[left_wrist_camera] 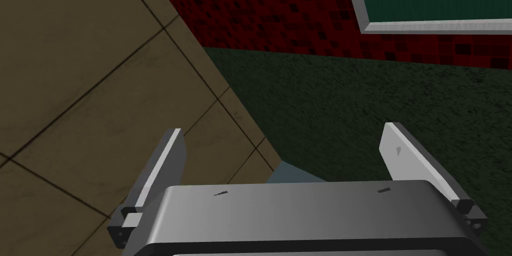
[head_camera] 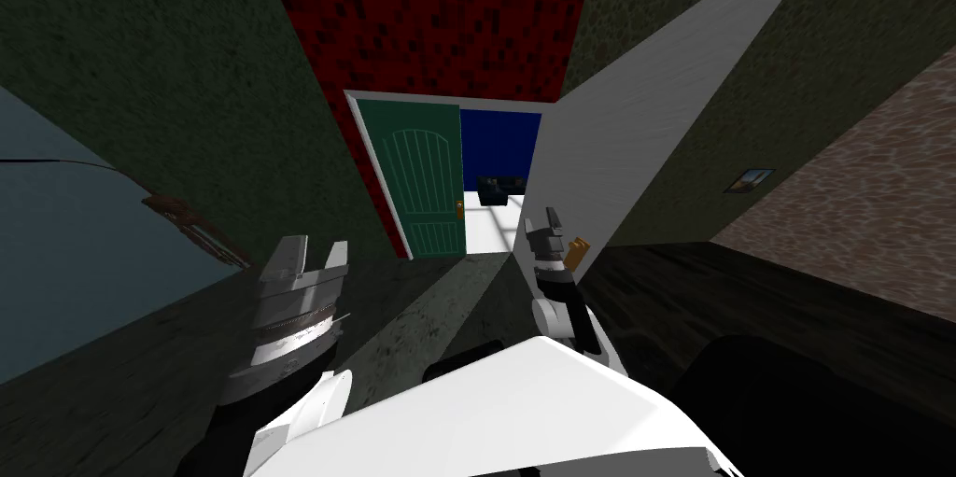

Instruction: Pull the door open

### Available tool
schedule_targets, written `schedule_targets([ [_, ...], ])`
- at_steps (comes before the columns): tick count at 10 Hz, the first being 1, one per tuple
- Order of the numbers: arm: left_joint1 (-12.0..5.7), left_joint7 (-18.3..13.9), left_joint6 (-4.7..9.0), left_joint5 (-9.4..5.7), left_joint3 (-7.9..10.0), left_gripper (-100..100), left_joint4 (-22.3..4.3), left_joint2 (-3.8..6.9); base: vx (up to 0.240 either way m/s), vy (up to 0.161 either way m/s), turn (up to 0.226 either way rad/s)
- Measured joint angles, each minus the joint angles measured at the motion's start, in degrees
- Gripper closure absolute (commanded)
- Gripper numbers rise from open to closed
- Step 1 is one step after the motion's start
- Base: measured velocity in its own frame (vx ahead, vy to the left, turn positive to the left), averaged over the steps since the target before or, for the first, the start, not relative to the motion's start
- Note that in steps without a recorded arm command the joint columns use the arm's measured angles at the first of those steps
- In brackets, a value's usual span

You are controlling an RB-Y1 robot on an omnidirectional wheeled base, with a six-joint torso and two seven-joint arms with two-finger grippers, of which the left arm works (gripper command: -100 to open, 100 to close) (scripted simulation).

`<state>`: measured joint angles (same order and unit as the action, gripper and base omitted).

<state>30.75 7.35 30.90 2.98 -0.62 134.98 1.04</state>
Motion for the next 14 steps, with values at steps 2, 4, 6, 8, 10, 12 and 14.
schedule_targets([
  [2,-1.12,0.39,-0.08,-0.22,0.21,-100,-1.71,0.16,0.047,-0.002,-0.053],
  [4,-2.18,0.67,0.14,-0.62,0.68,-100,-3.72,0.43,0.050,-0.002,-0.051],
  [6,-3.57,1.01,0.02,-1.04,1.20,-100,-5.79,0.68,0.066,0.005,-0.066],
  [8,-4.80,1.33,0.39,-1.67,1.92,-100,-8.50,1.10,0.075,-0.006,-0.074],
  [10,-6.86,1.94,0.35,-2.14,2.49,-100,-11.67,1.23,0.076,-0.003,-0.098],
  [12,-9.03,2.43,0.34,-2.90,3.45,-100,-14.86,1.62,0.070,0.007,-0.054],
  [14,-10.43,2.62,0.52,-3.44,4.19,-100,-17.45,1.98,0.059,0.006,-0.084],
])
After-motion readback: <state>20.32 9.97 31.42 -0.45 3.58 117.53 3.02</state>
